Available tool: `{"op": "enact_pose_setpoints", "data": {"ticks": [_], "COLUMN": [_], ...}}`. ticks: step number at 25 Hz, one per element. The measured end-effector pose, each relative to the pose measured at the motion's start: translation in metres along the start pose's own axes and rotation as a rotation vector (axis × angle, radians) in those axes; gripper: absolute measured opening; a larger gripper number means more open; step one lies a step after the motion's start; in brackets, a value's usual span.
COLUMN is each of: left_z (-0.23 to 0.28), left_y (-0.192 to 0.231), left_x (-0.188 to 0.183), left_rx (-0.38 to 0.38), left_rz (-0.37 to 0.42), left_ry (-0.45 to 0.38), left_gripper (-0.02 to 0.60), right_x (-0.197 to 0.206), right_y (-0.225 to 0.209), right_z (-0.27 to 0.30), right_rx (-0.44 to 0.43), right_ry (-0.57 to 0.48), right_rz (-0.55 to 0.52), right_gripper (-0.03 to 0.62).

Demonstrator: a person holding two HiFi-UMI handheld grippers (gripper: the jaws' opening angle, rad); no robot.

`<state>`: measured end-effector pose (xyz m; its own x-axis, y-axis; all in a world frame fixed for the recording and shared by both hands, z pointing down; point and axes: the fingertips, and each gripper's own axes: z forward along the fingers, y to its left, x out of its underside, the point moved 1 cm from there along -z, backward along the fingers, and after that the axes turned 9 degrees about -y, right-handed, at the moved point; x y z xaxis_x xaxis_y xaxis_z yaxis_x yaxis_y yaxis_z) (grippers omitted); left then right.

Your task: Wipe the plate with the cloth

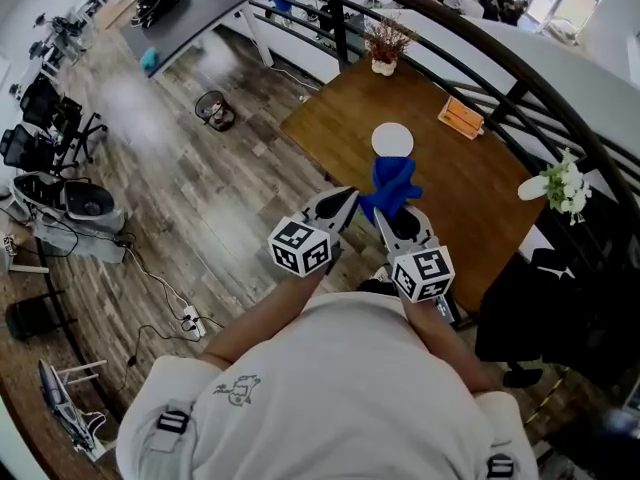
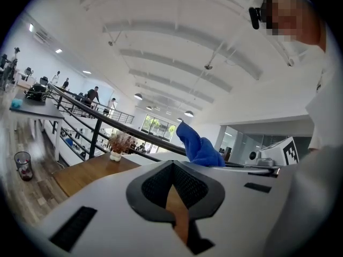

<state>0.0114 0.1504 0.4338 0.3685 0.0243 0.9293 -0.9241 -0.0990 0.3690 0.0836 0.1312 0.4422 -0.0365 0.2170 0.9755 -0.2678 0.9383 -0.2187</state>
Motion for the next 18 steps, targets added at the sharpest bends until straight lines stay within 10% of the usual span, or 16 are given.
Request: {"op": "enact_pose_setpoints", "data": {"ticks": [18], "left_z": [0.167], "left_y": [-0.043], "left_x": [0.011], "left_rx": [0.134], "left_rz": [-0.009], "left_ry": [0.091], "left_gripper": [0.006], "right_x": [-0.035], "right_y": [-0.148], "right_z": [-0.011], "right_rx": [0.104], "right_ry": [-0.007], "right_rz": [0.057], "right_gripper": [0.11]}}
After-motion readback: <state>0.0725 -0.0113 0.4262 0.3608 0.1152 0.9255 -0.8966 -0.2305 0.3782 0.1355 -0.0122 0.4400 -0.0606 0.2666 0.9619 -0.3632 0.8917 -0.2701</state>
